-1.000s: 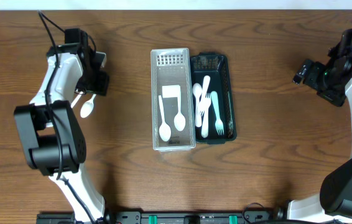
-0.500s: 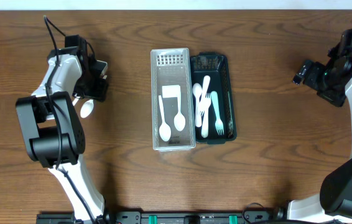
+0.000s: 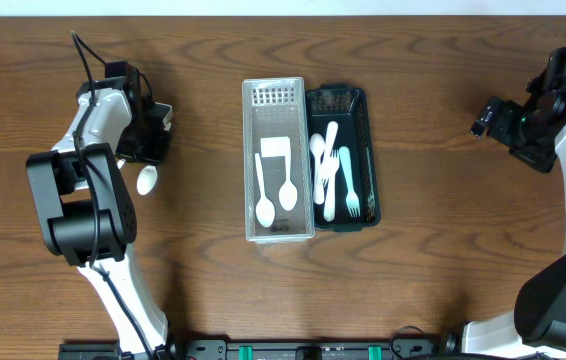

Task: Pack container
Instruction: 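Move left gripper back and grasp a white spoon, then lift the spoon with left gripper and regrasp it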

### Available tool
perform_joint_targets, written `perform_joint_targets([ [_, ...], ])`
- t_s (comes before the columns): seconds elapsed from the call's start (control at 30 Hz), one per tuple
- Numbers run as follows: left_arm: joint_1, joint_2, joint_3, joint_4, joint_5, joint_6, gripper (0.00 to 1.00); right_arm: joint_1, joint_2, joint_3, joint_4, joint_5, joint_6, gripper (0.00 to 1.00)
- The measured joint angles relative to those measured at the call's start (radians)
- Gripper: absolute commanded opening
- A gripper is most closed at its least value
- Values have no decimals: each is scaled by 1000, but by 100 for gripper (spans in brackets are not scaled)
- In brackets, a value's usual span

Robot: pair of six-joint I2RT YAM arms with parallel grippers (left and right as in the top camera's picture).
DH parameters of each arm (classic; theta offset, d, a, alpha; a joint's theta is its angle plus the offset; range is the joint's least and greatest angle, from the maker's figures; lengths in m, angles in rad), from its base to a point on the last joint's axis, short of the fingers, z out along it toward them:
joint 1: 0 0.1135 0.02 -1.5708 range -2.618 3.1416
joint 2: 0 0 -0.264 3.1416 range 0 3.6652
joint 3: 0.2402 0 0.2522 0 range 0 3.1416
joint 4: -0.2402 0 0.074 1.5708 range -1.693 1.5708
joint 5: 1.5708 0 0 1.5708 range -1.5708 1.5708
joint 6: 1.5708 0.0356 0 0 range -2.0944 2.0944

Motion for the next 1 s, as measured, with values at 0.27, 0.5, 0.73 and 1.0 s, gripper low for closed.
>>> perform_joint_targets([
  [0.27, -26, -7, 0, -138, -1, -117, 6, 0, 0, 0, 0, 0, 0, 99],
  [0.5, -148, -121, -2, -269, 0, -211, 6, 0, 0, 0, -2, 0, 0, 99],
  [0.73, -346, -406, -2, -272, 0, -281, 6, 0, 0, 0, 0, 2, 0, 99],
  [1.0, -382, -505, -2, -254, -18, -355, 26, 0, 0, 0, -1, 2, 0, 99],
])
